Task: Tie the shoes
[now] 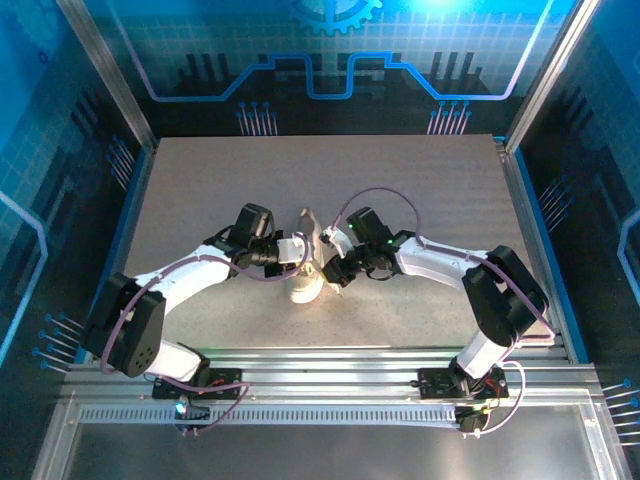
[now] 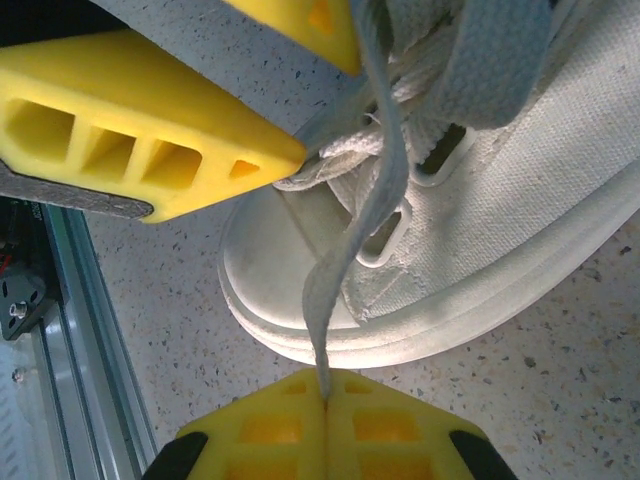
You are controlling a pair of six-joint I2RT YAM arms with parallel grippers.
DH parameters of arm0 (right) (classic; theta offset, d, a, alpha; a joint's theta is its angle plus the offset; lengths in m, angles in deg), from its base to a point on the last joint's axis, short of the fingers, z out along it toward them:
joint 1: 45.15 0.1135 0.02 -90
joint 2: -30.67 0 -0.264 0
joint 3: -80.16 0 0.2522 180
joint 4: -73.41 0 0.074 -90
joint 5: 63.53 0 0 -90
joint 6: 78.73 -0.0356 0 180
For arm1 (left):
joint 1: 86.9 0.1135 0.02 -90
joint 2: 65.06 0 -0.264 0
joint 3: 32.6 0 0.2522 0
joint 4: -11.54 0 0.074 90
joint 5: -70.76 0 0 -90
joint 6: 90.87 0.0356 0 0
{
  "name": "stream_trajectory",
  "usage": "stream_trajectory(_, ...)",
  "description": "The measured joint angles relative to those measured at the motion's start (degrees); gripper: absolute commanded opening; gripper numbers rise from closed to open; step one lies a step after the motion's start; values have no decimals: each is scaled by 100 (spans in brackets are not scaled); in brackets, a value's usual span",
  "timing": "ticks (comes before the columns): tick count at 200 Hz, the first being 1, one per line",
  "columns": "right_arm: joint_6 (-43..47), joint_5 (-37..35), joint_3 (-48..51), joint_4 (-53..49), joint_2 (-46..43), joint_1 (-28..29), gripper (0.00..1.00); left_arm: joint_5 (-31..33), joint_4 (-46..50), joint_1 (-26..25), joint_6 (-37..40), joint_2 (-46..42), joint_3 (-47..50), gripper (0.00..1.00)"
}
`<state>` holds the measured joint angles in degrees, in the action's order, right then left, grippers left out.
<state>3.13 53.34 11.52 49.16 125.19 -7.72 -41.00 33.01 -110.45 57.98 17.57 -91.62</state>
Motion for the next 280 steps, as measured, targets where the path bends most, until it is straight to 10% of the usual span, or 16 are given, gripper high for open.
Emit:
stream_trajectory(62,52,190,0,-2,0,0,2,57,-109,-74,2,0,50,43)
stream_trajectory(139,107,389,0,-24,0,4,2,149,-90,-273,83,61,50,28)
stream_trajectory(181,109,514,0,-24,0,4,2,315,-367,-293,122,33,280,45)
stream_trajectory(280,107,710,0,-26,0,0,2,614,-1139,-459,111,-192,643,46)
